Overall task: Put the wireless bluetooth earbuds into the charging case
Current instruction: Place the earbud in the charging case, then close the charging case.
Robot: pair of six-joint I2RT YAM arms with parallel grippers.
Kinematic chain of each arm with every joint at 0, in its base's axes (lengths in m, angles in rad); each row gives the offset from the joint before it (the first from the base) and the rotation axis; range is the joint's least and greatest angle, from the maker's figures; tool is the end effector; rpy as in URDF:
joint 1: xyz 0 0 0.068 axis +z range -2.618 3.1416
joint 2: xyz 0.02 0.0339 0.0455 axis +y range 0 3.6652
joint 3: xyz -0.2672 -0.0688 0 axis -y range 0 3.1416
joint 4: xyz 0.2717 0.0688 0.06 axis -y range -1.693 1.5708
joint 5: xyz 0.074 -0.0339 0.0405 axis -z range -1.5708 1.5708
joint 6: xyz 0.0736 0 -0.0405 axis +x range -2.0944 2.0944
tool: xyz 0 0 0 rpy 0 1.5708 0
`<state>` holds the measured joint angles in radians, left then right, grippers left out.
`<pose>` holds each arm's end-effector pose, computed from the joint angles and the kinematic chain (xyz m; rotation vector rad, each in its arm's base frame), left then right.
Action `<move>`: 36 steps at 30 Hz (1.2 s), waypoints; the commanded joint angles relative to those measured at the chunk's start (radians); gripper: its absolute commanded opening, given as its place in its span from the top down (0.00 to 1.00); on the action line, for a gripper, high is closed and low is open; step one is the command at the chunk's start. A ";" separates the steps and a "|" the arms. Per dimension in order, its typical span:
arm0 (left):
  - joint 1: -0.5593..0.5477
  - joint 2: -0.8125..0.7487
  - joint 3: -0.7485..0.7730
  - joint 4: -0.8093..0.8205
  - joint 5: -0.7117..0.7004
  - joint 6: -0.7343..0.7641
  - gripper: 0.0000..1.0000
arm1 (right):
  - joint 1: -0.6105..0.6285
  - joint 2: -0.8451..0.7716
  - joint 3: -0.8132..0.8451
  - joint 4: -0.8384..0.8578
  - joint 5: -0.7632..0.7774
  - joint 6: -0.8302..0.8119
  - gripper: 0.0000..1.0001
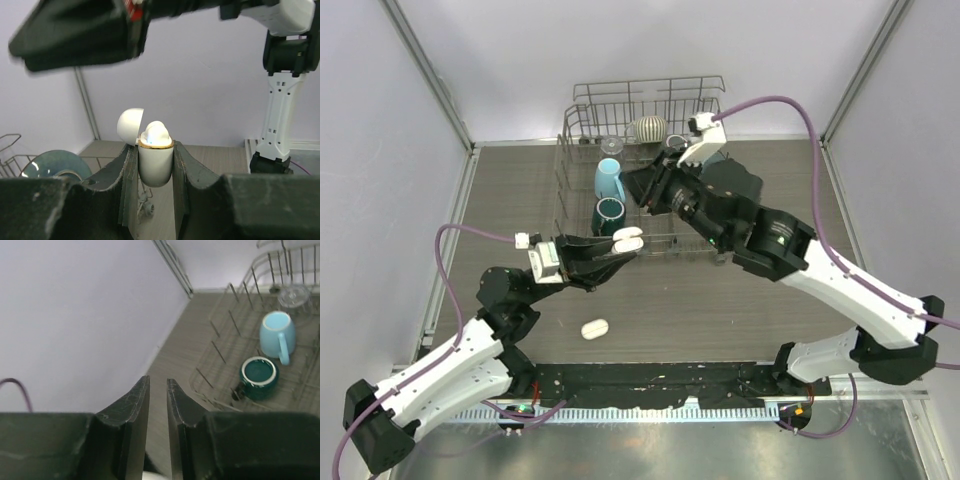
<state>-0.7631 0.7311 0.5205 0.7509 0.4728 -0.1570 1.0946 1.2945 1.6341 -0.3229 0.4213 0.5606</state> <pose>0.1351 -0.1756 0.3656 0.7498 0.8807 -1.0642 0.1755 0.2746 0.5200 -0.0868 1.6381 0.9682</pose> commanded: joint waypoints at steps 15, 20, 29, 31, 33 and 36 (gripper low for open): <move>-0.004 0.056 0.104 -0.061 -0.063 0.010 1.00 | 0.019 -0.095 -0.149 -0.251 -0.096 0.071 0.83; -0.004 0.129 0.109 -0.231 -0.048 -0.093 1.00 | 0.011 -0.165 -0.210 -0.341 0.265 0.137 0.71; -0.199 0.330 -0.126 -0.101 -0.195 -0.306 1.00 | -0.027 -0.371 -0.367 -0.344 0.361 0.196 0.68; -0.238 0.393 -0.149 -0.029 -0.268 -0.340 1.00 | -0.029 -0.382 -0.393 -0.346 0.347 0.209 0.68; -0.255 0.490 -0.171 0.031 -0.339 -0.397 1.00 | -0.030 -0.393 -0.410 -0.346 0.338 0.222 0.68; -0.262 0.623 -0.165 0.080 -0.419 -0.478 1.00 | -0.029 -0.394 -0.436 -0.347 0.312 0.243 0.68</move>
<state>-1.0172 1.2377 0.3466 0.6579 0.2195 -0.5056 1.0664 0.8936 1.2285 -0.6819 0.7231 0.7502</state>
